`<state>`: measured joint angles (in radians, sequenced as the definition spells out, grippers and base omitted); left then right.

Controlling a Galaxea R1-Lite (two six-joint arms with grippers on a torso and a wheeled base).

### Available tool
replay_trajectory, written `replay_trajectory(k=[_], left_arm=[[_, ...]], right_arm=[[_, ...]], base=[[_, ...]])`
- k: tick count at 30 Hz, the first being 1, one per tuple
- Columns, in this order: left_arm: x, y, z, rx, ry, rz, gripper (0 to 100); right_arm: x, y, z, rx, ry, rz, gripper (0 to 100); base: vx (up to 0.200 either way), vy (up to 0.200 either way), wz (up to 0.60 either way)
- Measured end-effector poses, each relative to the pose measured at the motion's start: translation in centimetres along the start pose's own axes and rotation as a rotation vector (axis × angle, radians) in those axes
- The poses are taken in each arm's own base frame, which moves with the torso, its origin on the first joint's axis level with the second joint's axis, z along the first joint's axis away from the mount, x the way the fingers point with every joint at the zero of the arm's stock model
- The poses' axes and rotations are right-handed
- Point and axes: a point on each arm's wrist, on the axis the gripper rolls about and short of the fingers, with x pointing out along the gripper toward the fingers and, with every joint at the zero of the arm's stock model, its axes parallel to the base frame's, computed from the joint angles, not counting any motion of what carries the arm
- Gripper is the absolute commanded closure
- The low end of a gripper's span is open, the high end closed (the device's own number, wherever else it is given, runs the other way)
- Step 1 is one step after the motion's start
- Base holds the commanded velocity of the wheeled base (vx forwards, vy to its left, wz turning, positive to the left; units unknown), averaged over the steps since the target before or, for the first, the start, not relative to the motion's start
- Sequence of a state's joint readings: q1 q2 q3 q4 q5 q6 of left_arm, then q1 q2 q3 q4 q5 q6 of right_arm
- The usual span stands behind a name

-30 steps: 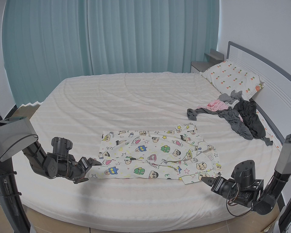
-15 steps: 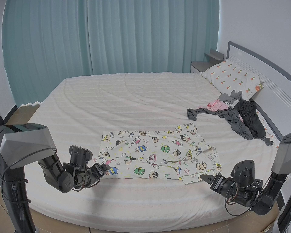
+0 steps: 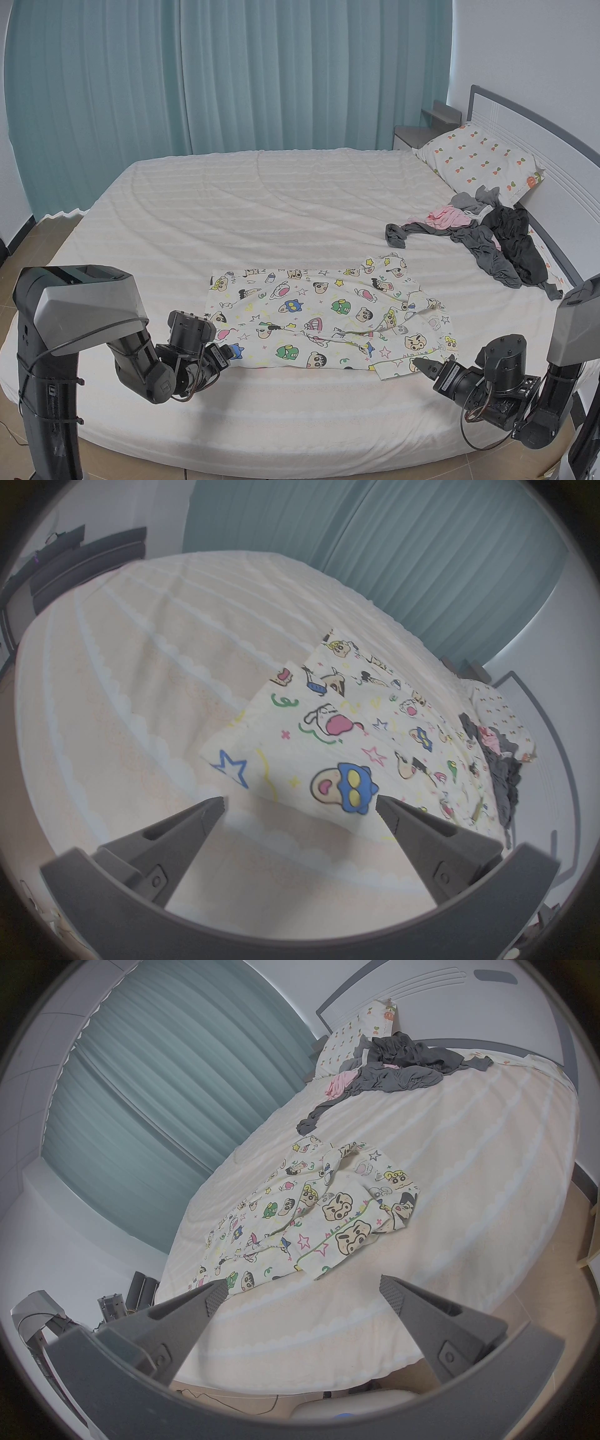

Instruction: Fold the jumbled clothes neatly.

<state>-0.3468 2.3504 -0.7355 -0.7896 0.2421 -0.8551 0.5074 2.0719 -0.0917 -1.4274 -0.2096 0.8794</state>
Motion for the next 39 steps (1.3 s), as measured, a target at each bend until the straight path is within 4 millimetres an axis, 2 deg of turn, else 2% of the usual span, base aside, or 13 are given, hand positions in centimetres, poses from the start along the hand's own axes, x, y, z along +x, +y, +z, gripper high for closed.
replay_trajectory(k=[8,24,25,33,39], left_arm=[[1.7,-0.9,-0.3,0.001,-0.050,0.020,0],[3.5,-1.8,-0.6,-0.051,-0.155,0.015,0],[3.6,-1.8,-0.6,-0.051,-0.155,0.016,100],[3.7,-1.7,-0.8,-0.059,-0.160,0.021,100],[3.8,-1.9,-0.5,-0.083,-0.204,-0.004,100]], right_arm=[[0.0,-0.1,-0.1,-0.002,0.002,-0.005,0],[0.0,-0.1,-0.1,0.006,0.009,0.013,0],[0.0,-0.1,-0.1,0.006,0.011,0.013,0],[1.0,-1.1,-0.5,0.010,0.024,-0.046,0],[3.8,-2.1,-0.3,0.046,-0.002,-0.108,0]], base=[[0.000,0.000,0.00],[0.000,0.000,0.00],[0.000,0.000,0.00],[0.000,0.000,0.00],[0.000,0.000,0.00]])
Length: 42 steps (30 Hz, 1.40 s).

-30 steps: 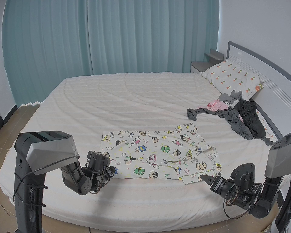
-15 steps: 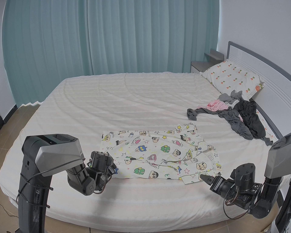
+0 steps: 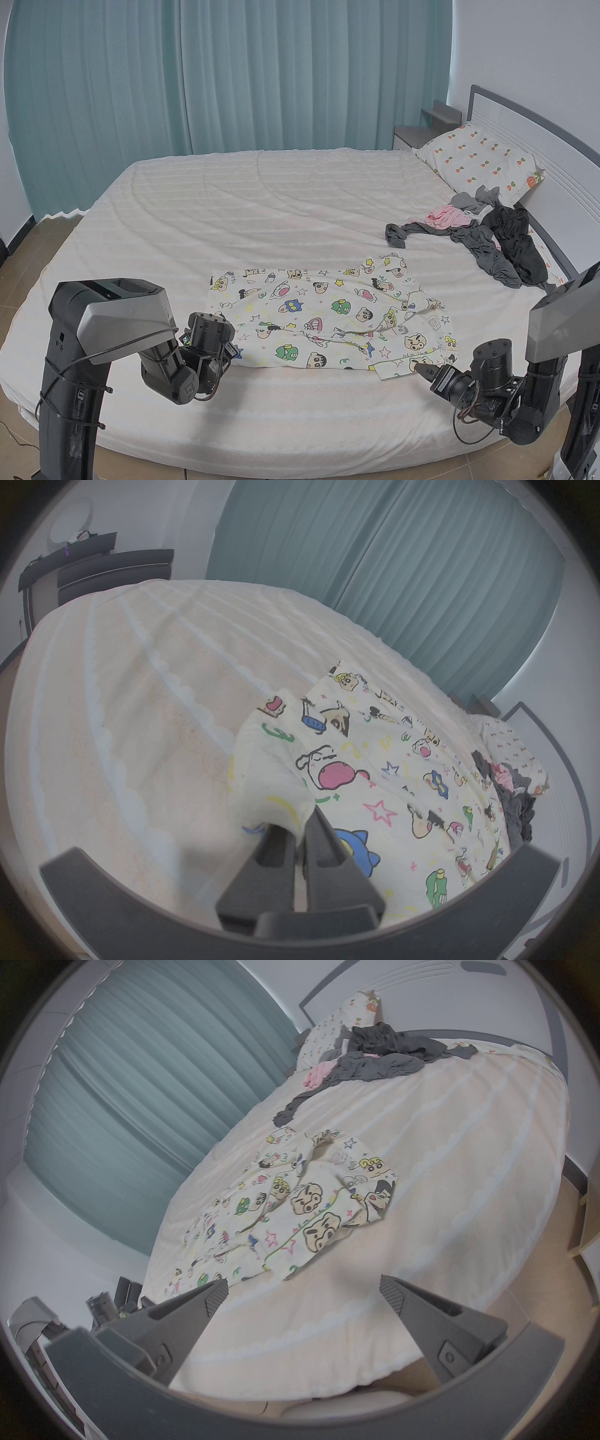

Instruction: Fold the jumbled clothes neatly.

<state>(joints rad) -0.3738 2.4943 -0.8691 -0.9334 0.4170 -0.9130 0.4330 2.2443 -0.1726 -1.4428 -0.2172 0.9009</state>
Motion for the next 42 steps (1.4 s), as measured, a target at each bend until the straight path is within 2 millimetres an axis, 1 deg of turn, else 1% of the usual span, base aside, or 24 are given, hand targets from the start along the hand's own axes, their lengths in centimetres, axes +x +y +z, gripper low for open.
replay_trajectory(k=[4,8,10,13,18,25,26,33,39,42], left_arm=[[0.0,-0.1,0.2,-0.026,-0.036,-0.039,100],[0.0,0.0,0.2,-0.038,-0.054,-0.060,100],[-0.1,0.1,0.1,-0.039,-0.055,-0.062,100],[-0.1,0.3,0.1,-0.044,-0.060,-0.068,100],[-0.1,0.5,0.0,-0.046,-0.059,-0.068,100],[-0.1,0.5,-0.1,-0.045,-0.057,-0.067,100],[-0.1,0.5,-0.1,-0.045,-0.057,-0.067,100],[-0.1,0.5,-0.1,-0.045,-0.056,-0.066,100],[-0.1,0.5,-0.1,-0.043,-0.058,-0.066,100],[-0.2,0.6,-0.1,-0.040,-0.058,-0.065,100]], right_arm=[[2.5,-0.2,0.1,0.015,-0.020,-0.045,0],[4.9,-0.4,0.1,0.014,0.006,-0.128,0],[5.7,-0.3,0.2,0.016,0.006,-0.146,0],[7.5,0.1,0.6,0.031,-0.022,-0.181,0],[9.4,0.4,1.4,0.059,-0.071,-0.186,0],[10.6,0.1,1.6,0.074,-0.091,-0.192,0],[10.8,0.1,1.6,0.079,-0.093,-0.191,100],[11.7,0.5,1.9,0.122,-0.122,-0.172,100],[11.6,0.8,1.8,0.120,-0.131,-0.165,100],[11.3,1.1,2.1,0.120,-0.134,-0.157,100]], base=[[0.000,0.000,0.00],[0.000,0.000,0.00],[0.000,0.000,0.00],[0.000,0.000,0.00],[0.000,0.000,0.00],[0.000,0.000,0.00],[0.000,0.000,0.00],[0.000,0.000,0.00],[0.000,0.000,0.00],[0.000,0.000,0.00]])
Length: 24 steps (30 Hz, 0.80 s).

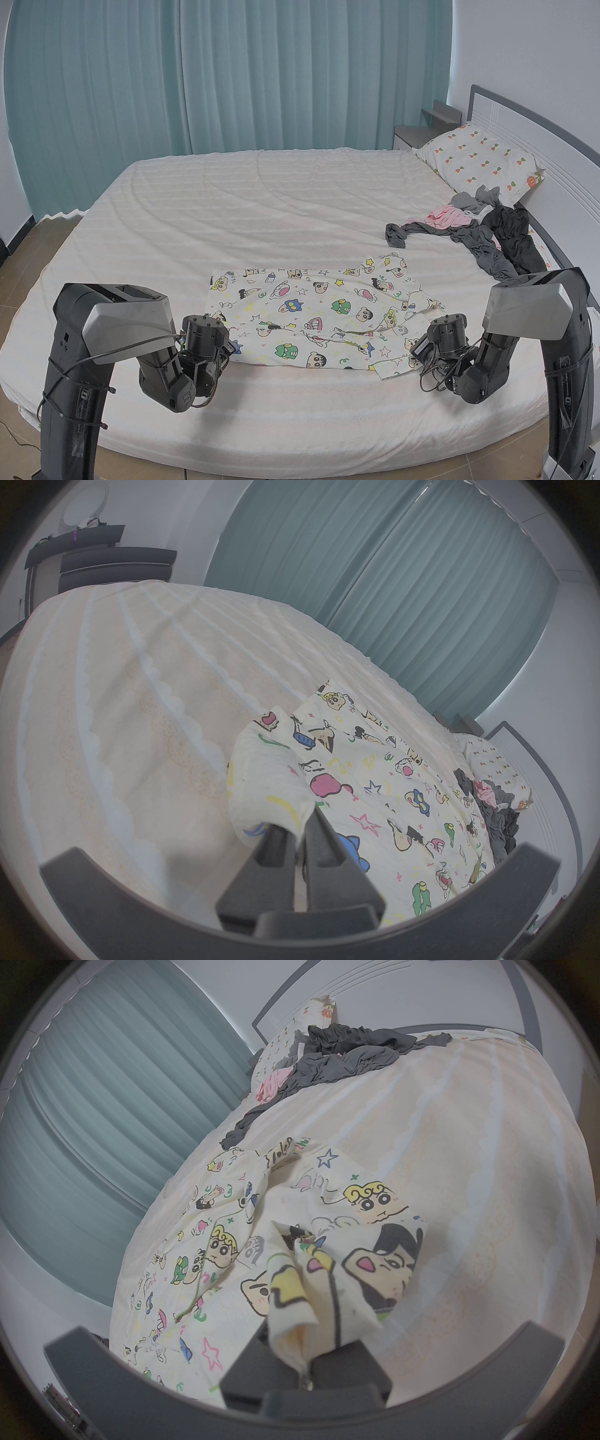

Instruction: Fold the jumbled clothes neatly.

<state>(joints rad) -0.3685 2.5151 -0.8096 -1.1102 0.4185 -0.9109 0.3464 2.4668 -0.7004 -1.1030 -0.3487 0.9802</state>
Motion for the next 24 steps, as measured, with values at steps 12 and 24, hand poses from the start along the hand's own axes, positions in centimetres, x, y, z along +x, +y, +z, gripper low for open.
replay_trajectory(k=[12,24], left_arm=[[-1.7,0.3,0.6,0.059,0.009,0.012,100],[-3.1,0.3,1.3,0.076,0.011,0.009,100]], right_arm=[[-3.0,0.6,1.6,0.000,-0.009,0.023,100],[-4.9,0.2,2.2,-0.017,-0.005,0.018,100]], base=[[0.000,0.000,0.00],[0.000,0.000,0.00]])
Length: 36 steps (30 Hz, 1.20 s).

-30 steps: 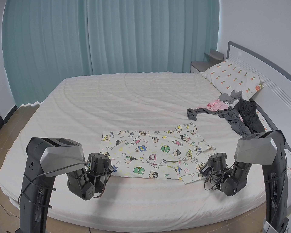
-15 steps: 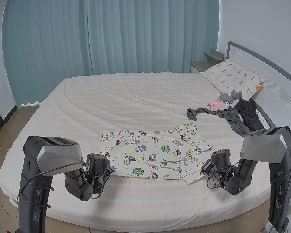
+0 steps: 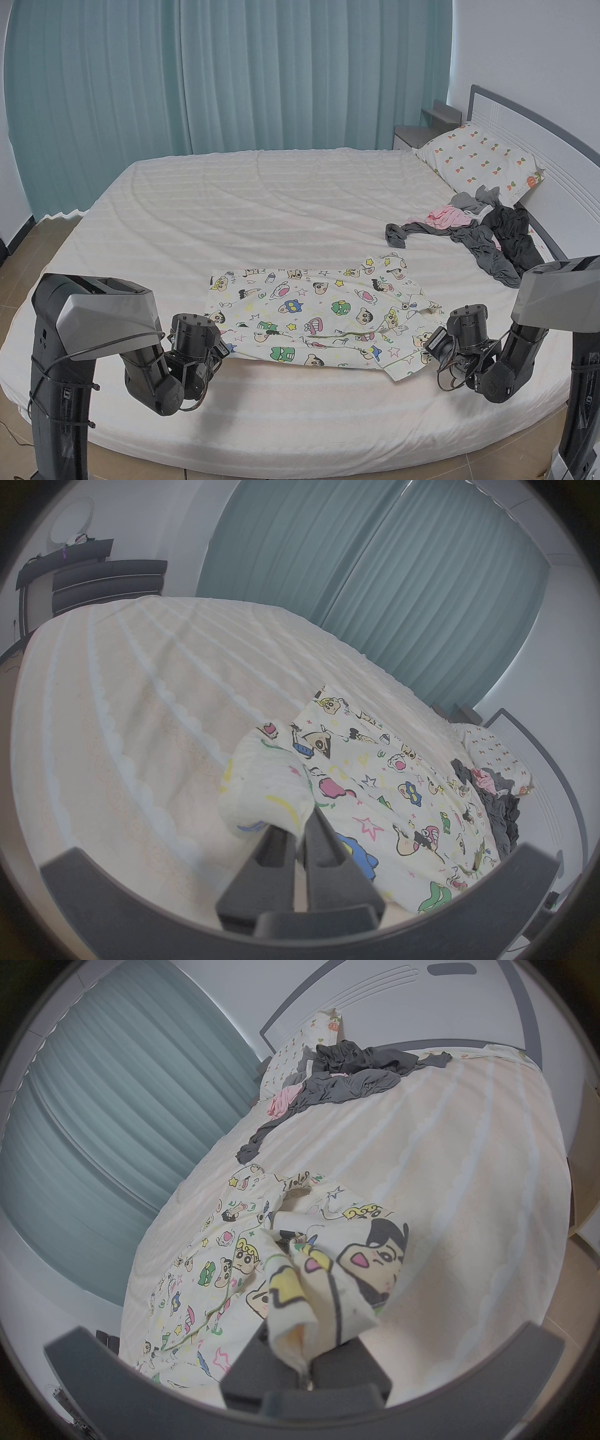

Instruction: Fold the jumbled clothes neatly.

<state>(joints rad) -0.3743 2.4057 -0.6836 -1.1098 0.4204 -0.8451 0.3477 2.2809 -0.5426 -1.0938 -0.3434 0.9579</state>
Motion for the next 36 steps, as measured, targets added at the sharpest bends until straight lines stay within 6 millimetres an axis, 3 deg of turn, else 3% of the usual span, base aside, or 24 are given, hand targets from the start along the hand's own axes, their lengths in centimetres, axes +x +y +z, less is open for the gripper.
replay_trajectory(k=[16,36], left_arm=[[-2.4,1.1,0.3,0.026,0.028,0.020,100],[-8.0,3.8,-1.6,0.086,0.135,0.053,100]], right_arm=[[-2.1,-0.5,0.6,-0.051,0.002,-0.003,100],[-6.5,-2.5,-1.7,-0.142,0.112,-0.037,100]], base=[[0.000,0.000,0.00],[0.000,0.000,0.00]])
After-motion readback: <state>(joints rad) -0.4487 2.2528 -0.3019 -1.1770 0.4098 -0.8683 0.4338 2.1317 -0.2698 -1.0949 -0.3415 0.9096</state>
